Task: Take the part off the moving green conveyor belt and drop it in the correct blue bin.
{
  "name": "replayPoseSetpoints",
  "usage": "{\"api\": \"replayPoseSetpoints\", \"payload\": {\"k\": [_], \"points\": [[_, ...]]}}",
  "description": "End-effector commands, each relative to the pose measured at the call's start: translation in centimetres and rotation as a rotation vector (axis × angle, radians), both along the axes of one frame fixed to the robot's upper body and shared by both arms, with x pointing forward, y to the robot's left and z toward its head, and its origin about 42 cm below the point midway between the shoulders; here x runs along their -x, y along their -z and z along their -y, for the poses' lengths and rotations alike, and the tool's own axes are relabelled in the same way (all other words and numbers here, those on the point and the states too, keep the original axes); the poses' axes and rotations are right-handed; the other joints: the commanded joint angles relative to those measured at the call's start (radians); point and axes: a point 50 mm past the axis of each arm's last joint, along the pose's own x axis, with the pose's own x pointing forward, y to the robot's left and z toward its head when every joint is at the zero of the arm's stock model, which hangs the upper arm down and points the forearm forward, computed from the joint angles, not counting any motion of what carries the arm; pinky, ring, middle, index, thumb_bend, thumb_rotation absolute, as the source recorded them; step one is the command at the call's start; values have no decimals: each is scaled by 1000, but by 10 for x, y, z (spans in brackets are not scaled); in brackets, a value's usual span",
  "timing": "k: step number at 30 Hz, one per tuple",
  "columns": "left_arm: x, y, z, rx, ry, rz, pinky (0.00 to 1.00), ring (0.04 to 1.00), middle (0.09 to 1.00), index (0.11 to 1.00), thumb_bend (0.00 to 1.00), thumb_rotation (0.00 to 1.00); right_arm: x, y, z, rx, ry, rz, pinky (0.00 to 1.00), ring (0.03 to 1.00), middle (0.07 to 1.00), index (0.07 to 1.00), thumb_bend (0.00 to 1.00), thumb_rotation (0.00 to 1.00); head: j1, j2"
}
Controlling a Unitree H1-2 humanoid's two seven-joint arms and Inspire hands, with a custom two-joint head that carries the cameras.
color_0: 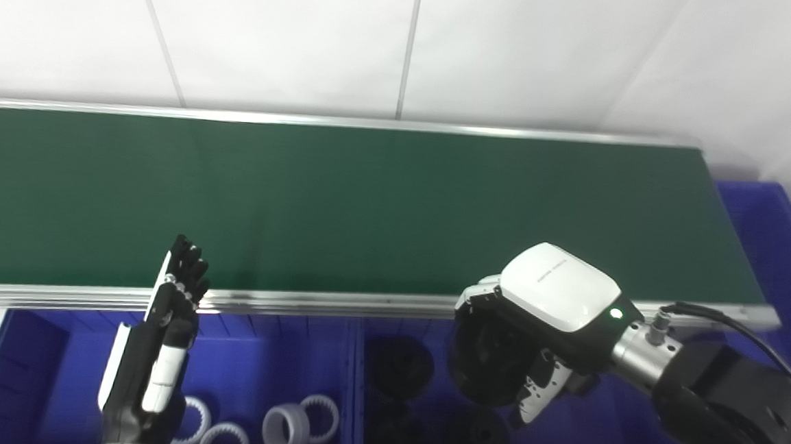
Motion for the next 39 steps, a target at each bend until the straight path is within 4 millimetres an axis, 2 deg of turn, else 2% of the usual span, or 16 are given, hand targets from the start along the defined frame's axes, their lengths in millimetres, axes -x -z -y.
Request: {"api": "replayPoseSetpoints", "payload": {"k": [1,4,8,13,14,15,16,17,18,20,25,34,37,39], "points": [[-4,-12,-3,19,15,38,1000,1000,1000,1000,671,812,8,-3,4,-12,39,126,275,380,550,495,510,165,2,1],[-5,-12,-4,24,21,44,1000,1000,1000,1000,658,796,15,9,6,-52,121,162,296,390,561,496,511,165,14,3],[-5,-13,-3,32,15,47,1000,1000,1000,1000,626,786,22,24,7,-110,212,203,399,504,606,496,513,164,23,6],[-3,-15,-2,24,14,54,1000,1000,1000,1000,627,798,22,42,5,-74,275,226,428,523,620,497,515,167,24,10],[-3,-15,-2,24,13,54,1000,1000,1000,1000,629,795,22,45,5,-56,287,221,475,566,660,605,647,302,24,10],[-2,-15,-1,27,12,54,1000,1000,1000,1000,630,793,22,48,5,-6,298,213,499,589,681,661,715,373,27,12],[-2,-16,-1,29,10,54,1000,1000,1000,1000,618,790,22,50,5,30,304,208,665,720,770,750,815,525,27,12],[-1,-16,0,34,9,54,1000,1000,1000,1000,615,790,23,52,4,62,320,197,694,743,786,765,833,551,27,14],[-1,-17,1,39,9,54,1000,1000,1000,1000,625,787,24,54,4,88,337,185,816,815,840,796,890,614,27,15],[-1,-17,1,41,8,50,1000,1000,1000,1000,635,780,25,56,2,119,363,164,959,898,907,838,963,704,28,15],[0,-19,3,30,0,44,1000,999,1000,1000,644,791,25,55,-1,164,394,116,999,936,950,873,1000,770,31,14],[0,-19,4,39,14,40,1000,1000,1000,1000,643,786,23,47,-6,177,342,97,1000,909,925,879,1000,823,44,12],[1,-19,5,34,11,40,1000,998,1000,1000,644,790,24,43,-7,139,339,101,988,902,921,875,1000,819,61,10],[2,-19,7,32,9,37,1000,995,1000,1000,649,795,28,40,-9,82,341,109,939,890,914,877,1000,835,84,7]]}}
